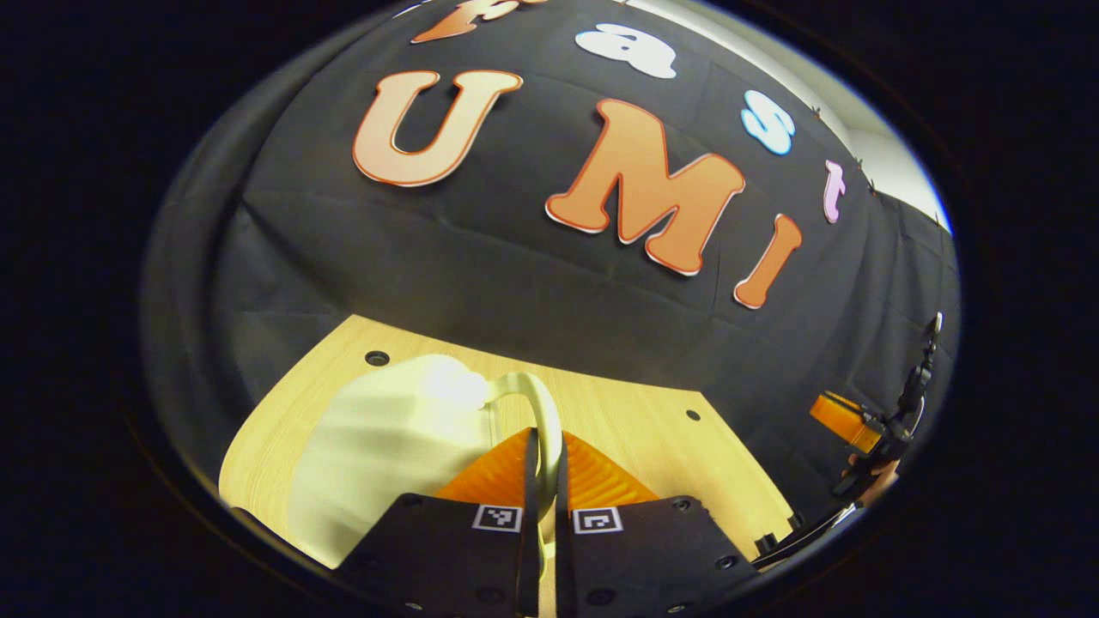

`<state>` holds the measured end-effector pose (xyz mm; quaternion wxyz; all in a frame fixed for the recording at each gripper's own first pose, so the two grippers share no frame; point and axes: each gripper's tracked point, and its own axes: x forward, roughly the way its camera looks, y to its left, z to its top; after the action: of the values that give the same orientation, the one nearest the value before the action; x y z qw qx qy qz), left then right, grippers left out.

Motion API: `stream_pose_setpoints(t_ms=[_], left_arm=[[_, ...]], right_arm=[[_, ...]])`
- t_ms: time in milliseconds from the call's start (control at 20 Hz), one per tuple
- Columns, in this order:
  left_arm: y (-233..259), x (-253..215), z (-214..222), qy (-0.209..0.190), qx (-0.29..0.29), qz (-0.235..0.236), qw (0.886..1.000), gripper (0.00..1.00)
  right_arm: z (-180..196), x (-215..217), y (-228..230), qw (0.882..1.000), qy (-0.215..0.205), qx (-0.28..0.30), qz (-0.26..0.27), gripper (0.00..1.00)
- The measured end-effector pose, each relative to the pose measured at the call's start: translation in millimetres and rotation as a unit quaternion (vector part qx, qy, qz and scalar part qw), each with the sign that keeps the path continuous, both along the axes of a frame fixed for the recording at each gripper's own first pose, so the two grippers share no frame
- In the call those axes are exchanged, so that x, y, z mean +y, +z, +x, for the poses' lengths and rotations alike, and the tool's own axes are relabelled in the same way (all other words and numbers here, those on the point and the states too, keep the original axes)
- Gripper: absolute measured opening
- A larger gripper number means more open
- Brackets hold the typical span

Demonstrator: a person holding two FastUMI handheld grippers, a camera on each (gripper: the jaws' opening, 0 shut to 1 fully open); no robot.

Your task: First open the suitcase, pack the skin care products into it, and then close the suitcase.

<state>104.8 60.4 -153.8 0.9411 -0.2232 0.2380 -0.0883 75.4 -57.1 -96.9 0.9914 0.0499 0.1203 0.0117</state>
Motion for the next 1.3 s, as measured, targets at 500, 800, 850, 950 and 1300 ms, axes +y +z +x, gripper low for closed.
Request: stream_pose_setpoints(t_ms=[500,800,850,950,1300], left_arm=[[-96,-99,-6,-0.056,0.091,0.088,0.99,0.07],[-122,-127,-15,-0.075,0.122,0.137,0.98,0.22],[-115,-138,-16,-0.075,0.11,0.12,0.984,0.29],[-96,-145,-15,-0.072,0.085,0.117,0.987,0.34],[-1,-159,9,-0.03,-0.025,0.127,0.991,0.98]], right_arm=[[1,-33,-12,0.999,0.038,-0.002,-0.011,0.91],[-4,-43,-18,0.999,0.039,0.0,-0.01,0.91],[-4,-40,-16,0.999,0.041,-0.002,-0.01,0.91],[-3,-37,-14,0.999,0.043,-0.006,-0.011,0.91],[-6,4,1,0.997,0.069,-0.028,-0.009,0.92]])
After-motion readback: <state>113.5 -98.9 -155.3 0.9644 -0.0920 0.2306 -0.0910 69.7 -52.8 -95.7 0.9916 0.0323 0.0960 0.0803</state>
